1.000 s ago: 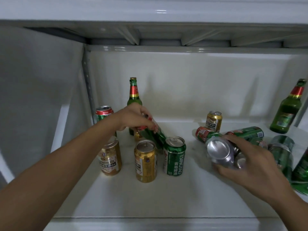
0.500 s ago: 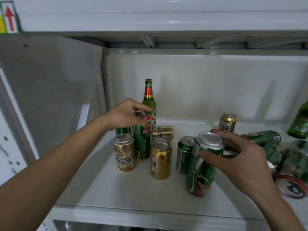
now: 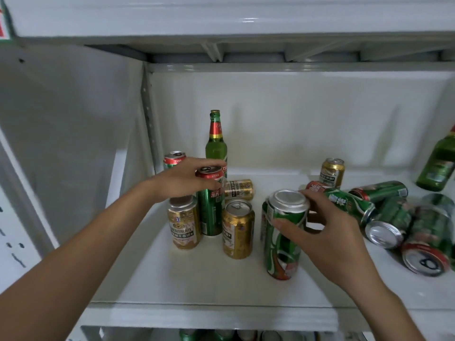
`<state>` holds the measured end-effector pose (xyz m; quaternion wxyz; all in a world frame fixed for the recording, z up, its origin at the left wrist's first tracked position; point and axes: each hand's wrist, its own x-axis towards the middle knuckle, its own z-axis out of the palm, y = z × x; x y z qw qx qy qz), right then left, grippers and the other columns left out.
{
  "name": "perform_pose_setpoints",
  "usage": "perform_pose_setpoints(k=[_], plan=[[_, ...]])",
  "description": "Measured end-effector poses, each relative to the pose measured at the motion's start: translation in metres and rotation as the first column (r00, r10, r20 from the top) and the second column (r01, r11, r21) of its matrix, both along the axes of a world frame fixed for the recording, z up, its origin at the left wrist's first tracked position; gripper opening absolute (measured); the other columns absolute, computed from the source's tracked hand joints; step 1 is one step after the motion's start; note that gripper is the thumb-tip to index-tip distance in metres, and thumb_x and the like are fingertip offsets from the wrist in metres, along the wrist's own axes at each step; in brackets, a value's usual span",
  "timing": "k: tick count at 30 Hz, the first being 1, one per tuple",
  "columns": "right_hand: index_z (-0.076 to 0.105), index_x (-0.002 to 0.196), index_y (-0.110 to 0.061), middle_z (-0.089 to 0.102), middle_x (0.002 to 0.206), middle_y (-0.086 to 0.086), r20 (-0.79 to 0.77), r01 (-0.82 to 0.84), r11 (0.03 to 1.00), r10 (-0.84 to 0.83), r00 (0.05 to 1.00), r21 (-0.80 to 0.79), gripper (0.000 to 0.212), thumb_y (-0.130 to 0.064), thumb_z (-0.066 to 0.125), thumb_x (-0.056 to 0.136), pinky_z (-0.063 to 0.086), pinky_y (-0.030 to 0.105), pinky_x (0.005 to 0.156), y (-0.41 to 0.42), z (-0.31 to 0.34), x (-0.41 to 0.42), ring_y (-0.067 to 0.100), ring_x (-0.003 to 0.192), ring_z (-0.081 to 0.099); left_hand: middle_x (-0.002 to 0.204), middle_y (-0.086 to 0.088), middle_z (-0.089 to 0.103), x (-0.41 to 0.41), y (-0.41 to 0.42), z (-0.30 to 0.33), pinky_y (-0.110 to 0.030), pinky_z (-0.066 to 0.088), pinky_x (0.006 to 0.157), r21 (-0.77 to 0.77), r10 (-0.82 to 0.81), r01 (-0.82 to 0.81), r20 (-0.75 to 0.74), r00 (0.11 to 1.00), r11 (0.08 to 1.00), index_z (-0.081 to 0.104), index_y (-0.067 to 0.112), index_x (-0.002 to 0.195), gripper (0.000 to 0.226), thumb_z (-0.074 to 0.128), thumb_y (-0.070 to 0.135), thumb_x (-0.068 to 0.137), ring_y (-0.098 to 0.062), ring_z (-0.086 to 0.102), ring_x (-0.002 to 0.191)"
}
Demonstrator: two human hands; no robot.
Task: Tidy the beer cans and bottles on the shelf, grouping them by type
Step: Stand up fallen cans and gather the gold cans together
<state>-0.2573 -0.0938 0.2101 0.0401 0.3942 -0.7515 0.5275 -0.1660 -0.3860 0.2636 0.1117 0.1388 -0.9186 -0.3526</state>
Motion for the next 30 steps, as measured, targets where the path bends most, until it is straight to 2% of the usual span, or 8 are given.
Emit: perform_pose_setpoints(k=[6,10,14,16,18,22,26,30], plan=[[0.053,0.105,-0.068,0.067,0.109,-0.042,0.078,-0.056,0.997,0.059,0.995,-0.044,0.046,-0.071,0.069,0.062,0.056,0.016,0.084,0.006,-0.007,0.0,-0.013,0.107,0.063,0.13,0.011,0.061,-0.004,0.0,-0.004,-0.017,0.045,0.082,-0.131,-0.006,0.0,-0.05,0.999,0.991,0.049,0.039,0.148,0.06,0.071,0.025,0.094,-0.006,0.06,0.11],[0.058,0.122,-0.05,0.07,0.115,-0.031,0.182,-0.059,0.989,0.083,0.98,-0.133,0.039,-0.055,0.061,0.083,0.053,0.012,0.084,0.021,-0.012,-0.009,-0.01,0.108,0.066,0.125,0.012,0.057,-0.004,-0.001,-0.002,-0.018,0.043,0.082,-0.237,0.016,-0.027,-0.048,0.999,0.971,0.052,0.044,0.142,0.054,0.071,0.042,0.092,-0.011,0.058,0.115],[0.069,0.119,-0.031,0.076,0.109,-0.014,0.194,0.043,0.981,-0.005,0.981,-0.191,0.037,-0.048,0.06,0.087,0.051,0.019,0.092,0.049,-0.013,-0.034,0.002,0.107,0.069,0.112,0.022,0.061,-0.01,0.009,0.011,-0.021,0.051,0.087,-0.283,-0.042,0.008,-0.115,0.992,0.959,0.062,0.039,0.124,0.031,0.069,0.035,0.094,0.008,0.061,0.101],[0.073,0.111,-0.027,0.077,0.104,-0.012,0.193,0.074,0.98,-0.038,0.981,-0.185,0.02,-0.032,0.066,0.093,0.05,0.013,0.086,0.066,-0.009,-0.053,0.004,0.104,0.07,0.116,0.015,0.061,-0.016,0.011,0.017,-0.022,0.052,0.088,-0.294,0.0,-0.037,-0.125,0.992,0.955,0.065,0.036,0.123,0.031,0.069,0.036,0.092,-0.001,0.062,0.102],[0.076,0.104,-0.027,0.077,0.1,-0.013,0.154,0.086,0.985,-0.062,0.986,-0.151,0.013,-0.021,0.067,0.096,0.053,0.02,0.086,0.083,-0.006,-0.074,0.004,0.1,0.07,0.124,0.009,0.058,-0.023,0.016,0.024,-0.029,0.051,0.091,-0.318,0.087,-0.123,-0.128,0.988,0.94,0.066,0.038,0.124,0.036,0.069,0.046,0.089,-0.013,0.058,0.112],[0.075,0.097,-0.032,0.076,0.097,-0.019,0.063,0.077,0.994,-0.073,0.995,-0.073,0.012,-0.022,0.068,0.095,0.054,0.026,0.085,0.099,0.006,-0.118,0.0,0.093,0.07,0.131,0.007,0.063,-0.049,0.035,0.033,-0.04,0.051,0.094,-0.426,0.156,-0.217,-0.173,0.972,0.879,0.068,0.04,0.119,0.032,0.069,0.053,0.089,-0.017,0.06,0.114],[0.072,0.095,-0.032,0.074,0.088,-0.022,-0.026,0.081,0.996,-0.08,0.996,0.046,0.009,-0.024,0.068,0.095,0.047,0.005,0.07,0.088,0.025,-0.165,-0.01,0.088,0.066,0.127,0.007,0.067,-0.079,0.053,0.036,-0.039,0.052,0.092,-0.576,0.224,-0.211,-0.05,0.973,0.789,0.068,0.035,0.123,0.037,0.068,0.053,0.091,-0.018,0.061,0.11],[0.069,0.107,-0.027,0.069,0.109,-0.009,-0.015,0.111,0.984,-0.11,0.994,0.142,0.015,-0.036,0.069,0.094,0.054,0.033,0.088,0.06,0.041,-0.215,0.012,0.101,0.065,0.108,0.012,0.067,-0.107,0.055,0.034,-0.039,0.054,0.082,-0.714,0.282,-0.059,0.198,0.939,0.697,0.061,0.046,0.097,0.018,0.068,0.058,0.086,-0.016,0.061,0.098]])
